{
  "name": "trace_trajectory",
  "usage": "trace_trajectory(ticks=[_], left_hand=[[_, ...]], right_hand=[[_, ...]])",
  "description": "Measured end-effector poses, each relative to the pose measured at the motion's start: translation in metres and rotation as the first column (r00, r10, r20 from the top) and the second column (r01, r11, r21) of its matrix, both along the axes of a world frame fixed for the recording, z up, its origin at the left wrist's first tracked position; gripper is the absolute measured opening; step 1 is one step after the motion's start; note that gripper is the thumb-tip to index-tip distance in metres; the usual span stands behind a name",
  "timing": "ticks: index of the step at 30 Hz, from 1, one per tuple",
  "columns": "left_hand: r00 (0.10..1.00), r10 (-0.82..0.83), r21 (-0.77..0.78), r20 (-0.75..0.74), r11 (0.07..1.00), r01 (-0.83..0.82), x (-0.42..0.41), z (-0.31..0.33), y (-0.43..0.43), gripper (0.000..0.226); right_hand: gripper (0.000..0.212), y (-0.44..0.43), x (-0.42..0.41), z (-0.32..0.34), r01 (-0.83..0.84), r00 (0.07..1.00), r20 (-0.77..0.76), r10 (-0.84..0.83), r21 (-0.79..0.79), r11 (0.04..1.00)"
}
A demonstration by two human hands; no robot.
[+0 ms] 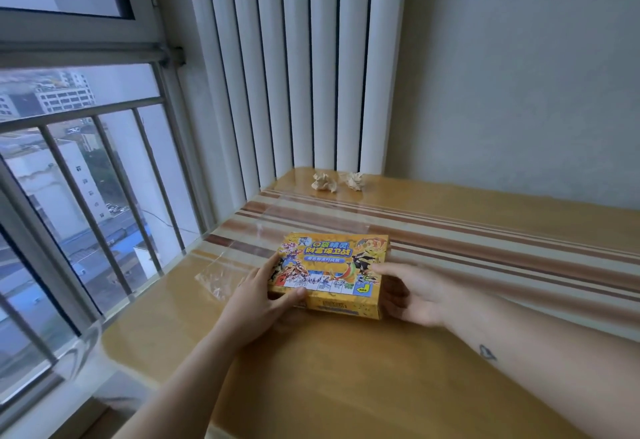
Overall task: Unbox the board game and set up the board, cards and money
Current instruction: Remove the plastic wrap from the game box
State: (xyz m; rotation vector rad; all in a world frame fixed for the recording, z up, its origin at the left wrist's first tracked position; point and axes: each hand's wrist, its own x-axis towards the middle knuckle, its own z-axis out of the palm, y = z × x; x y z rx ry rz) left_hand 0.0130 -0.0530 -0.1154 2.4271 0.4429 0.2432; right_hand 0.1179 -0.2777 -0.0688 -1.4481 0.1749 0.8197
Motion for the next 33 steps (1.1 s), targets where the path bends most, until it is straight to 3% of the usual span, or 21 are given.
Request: trace_trajectory(ticks=[3, 8, 15, 23, 33], left_hand=[[1.0, -0.002, -0.018, 0.005, 1.0, 0.002, 0.0, 0.001, 0.0, 0.095], [1.0, 0.013, 0.016, 0.008, 1.0, -0.013, 0.001, -0.001, -0.001, 0.089], [1.0, 0.017, 0.025, 0.011, 1.0, -0.017, 0.003, -0.004, -0.001, 0.087], [1.0, 0.01, 0.015, -0.002, 1.0, -0.01, 0.002, -0.003, -0.001, 0.096], [1.0, 0.024, 0.037, -0.005, 0.999, -0.024, 0.002, -0.003, -0.001, 0.089]], right_hand=[[0.018, 0.002, -0.004, 0.001, -0.083, 0.996, 0.022, 0.083, -0.008, 0.997], [0.027, 0.004, -0.006, -0.008, 0.036, 0.988, 0.148, -0.03, -0.033, 0.999], [0.011, -0.004, 0.007, 0.0, -0.1, 0.995, -0.015, 0.1, -0.032, 0.994], [0.021, -0.008, 0.021, 0.005, -0.208, 0.977, -0.051, 0.206, -0.046, 0.977], [0.016, -0.008, 0.024, -0.001, -0.136, 0.99, -0.037, 0.137, 0.019, 0.99]])
